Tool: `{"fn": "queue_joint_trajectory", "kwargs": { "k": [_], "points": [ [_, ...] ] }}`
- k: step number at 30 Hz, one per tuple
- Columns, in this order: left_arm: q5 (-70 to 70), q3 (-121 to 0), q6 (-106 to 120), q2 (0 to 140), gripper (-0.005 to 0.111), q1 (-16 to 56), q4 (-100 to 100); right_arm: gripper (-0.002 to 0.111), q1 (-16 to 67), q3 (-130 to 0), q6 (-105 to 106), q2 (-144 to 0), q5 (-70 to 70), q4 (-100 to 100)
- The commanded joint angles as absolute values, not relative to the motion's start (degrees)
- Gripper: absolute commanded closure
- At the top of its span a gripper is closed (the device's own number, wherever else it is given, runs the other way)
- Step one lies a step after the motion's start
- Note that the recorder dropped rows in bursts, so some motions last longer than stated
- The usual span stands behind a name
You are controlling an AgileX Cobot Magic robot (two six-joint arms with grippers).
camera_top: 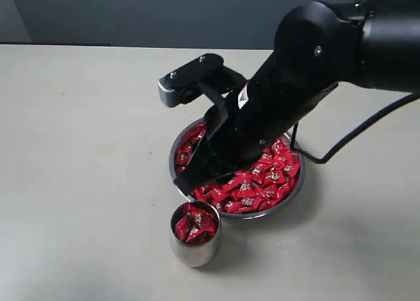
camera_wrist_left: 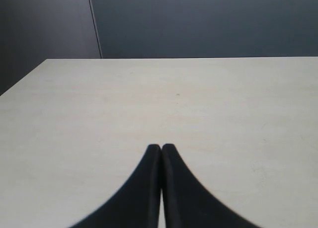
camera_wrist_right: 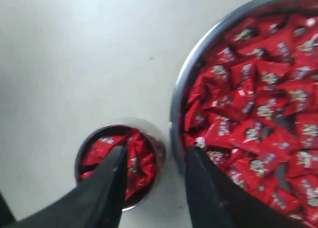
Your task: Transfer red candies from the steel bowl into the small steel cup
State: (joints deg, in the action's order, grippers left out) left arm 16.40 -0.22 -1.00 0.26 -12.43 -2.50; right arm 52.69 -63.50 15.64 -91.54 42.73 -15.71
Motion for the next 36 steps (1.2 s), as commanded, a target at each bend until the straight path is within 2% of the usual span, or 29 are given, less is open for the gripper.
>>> {"fn": "queue_joint_trajectory", "kwargs": {
  "k": [1,4,9,10,17,29,36],
  "points": [
    [16.30,0.00,-1.15,0.00,0.106,-12.48,-2.57,0.071,52.67,-63.73,4.61,-88.05,38.87,-2.73],
    [16.30,0.00,-1.15,0.00,0.106,-12.48,-2.57,0.077,52.67,-63.73,-0.58,-86.19,38.22,3.77],
    [16.30,0.00,-1.15,0.00,0.106,-12.48,-2.57,0.107,52.67,-63.73,-5.46,-83.52,38.22,10.08],
    [16.30,0.00,-1.15,0.00,0.106,-12.48,-2.57,0.109,52.67,-63.73,-7.67,-83.06,38.22,12.42],
    [16.30,0.00,-1.15,0.00,0.106,-12.48,-2.57,0.109,52.67,-63.73,-31.17,-80.41,39.09,35.95],
    [16.30,0.00,-1.15,0.00,0.106,-12.48,-2.57,0.109,52.67,-59.30,-33.48,-72.25,37.83,38.12],
    [16.30,0.00,-1.15,0.00,0.106,-12.48,-2.57,0.109,52.67,-53.27,-44.20,-63.54,36.28,46.67]
  ]
}}
